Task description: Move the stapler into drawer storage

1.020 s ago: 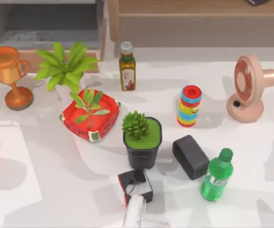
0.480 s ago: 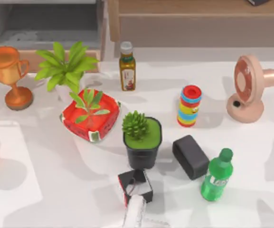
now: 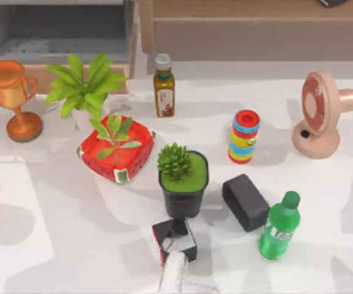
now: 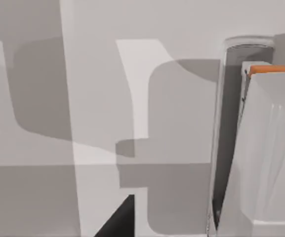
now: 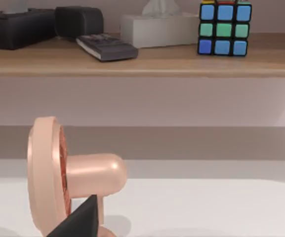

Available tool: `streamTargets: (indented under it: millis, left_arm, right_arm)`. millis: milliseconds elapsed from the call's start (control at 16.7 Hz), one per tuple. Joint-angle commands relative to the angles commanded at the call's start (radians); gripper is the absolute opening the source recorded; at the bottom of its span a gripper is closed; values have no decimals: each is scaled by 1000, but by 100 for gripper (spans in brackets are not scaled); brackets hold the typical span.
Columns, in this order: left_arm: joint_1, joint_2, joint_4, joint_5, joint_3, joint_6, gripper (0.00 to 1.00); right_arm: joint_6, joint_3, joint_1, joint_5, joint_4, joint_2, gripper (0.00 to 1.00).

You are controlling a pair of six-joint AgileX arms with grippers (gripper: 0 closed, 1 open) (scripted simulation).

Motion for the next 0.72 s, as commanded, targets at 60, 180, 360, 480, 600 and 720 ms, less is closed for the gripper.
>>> streamTargets:
  millis: [60, 180, 360, 480, 600, 720]
  left_arm:
    - [0, 0, 0, 0, 0, 0, 100]
    - [0, 0, 0, 0, 0, 0, 100]
    - [0, 0, 0, 0, 0, 0, 100]
    - [-1, 0, 0, 0, 0, 0, 100]
    - [0, -9, 7, 3, -9, 9, 100]
    - [5, -58, 49, 17, -55, 56, 100]
  right_arm:
    - [0, 0, 0, 0, 0, 0, 100]
    - [0, 0, 0, 0, 0, 0, 100]
    - [0, 0, 0, 0, 0, 0, 100]
    - [0, 0, 0, 0, 0, 0, 100]
    - [0, 0, 0, 0, 0, 0, 100]
    - [0, 0, 0, 0, 0, 0, 100]
